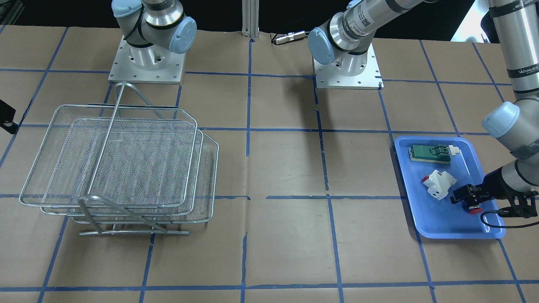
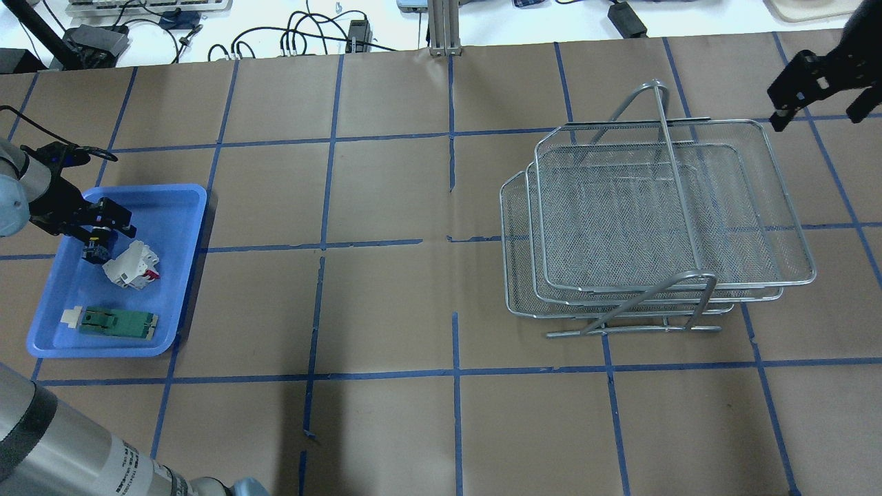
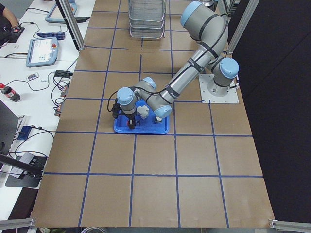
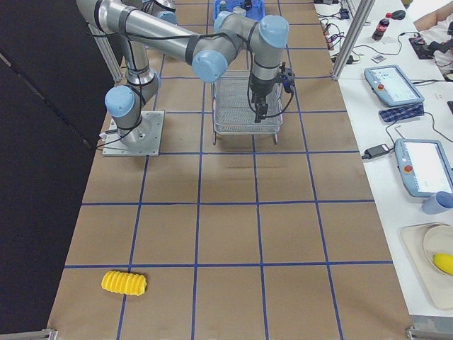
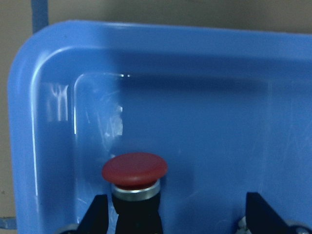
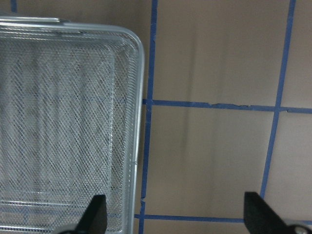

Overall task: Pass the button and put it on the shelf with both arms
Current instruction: 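Lower the left gripper and grasp the red button while the right arm moves aside, then lift the red button with the left gripper and carry it toward the rack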

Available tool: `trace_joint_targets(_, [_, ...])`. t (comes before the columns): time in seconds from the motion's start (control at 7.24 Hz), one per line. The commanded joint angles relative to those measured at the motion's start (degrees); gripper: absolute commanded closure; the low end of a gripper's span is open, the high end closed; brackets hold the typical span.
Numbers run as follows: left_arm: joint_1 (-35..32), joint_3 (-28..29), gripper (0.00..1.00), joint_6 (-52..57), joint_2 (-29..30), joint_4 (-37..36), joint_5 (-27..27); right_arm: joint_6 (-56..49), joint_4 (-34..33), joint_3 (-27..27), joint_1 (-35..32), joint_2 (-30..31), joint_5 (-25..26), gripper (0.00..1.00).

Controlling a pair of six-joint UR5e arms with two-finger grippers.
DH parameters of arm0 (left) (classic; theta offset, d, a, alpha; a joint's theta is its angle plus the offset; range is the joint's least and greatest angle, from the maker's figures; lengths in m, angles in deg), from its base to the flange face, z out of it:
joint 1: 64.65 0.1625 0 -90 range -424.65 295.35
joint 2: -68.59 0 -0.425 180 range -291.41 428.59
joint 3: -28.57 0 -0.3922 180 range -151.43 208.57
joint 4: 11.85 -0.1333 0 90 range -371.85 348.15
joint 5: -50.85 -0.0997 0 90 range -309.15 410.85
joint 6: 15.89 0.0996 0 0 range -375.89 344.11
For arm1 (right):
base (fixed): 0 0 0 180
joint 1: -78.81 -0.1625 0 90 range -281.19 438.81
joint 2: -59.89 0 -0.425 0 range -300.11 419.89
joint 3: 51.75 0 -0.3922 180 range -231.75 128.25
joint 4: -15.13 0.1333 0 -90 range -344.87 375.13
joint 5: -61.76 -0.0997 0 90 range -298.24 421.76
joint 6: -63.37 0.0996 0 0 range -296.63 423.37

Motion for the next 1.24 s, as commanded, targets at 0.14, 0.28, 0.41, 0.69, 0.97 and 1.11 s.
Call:
trace_joint_targets(0.14, [0.4, -0.1, 0.71, 0.3, -1.0, 0.6, -0.2, -6.4, -4.4, -5.4, 6.0, -1.4, -0.6, 0.00])
trace_joint_targets(0.28, [0.4, 0.0, 0.88, 0.4, -1.1, 0.7, -0.2, -6.3, -4.3, -7.2, 6.0, -1.1, -0.7, 0.00])
trace_joint_targets(0.41, [0.4, 0.1, 0.97, 0.3, -1.2, 0.9, -0.1, -6.2, -4.4, -9.3, 6.1, -0.6, -0.7, 0.00])
trace_joint_targets(0.69, [-0.5, 2.6, 1.00, 0.3, -3.6, 4.9, 0.0, -5.6, -9.0, -12.7, 6.5, -1.6, -0.9, 0.00])
trace_joint_targets(0.97, [-5.7, 9.4, 1.00, -0.3, -8.3, 17.7, 0.2, -3.5, -10.2, -13.8, 6.5, -3.4, -0.9, 0.00])
trace_joint_targets(1.11, [-10.8, 11.7, 1.00, -1.3, -9.9, 21.2, 0.5, -3.1, -10.3, -13.8, 6.5, -4.6, -1.0, 0.00])
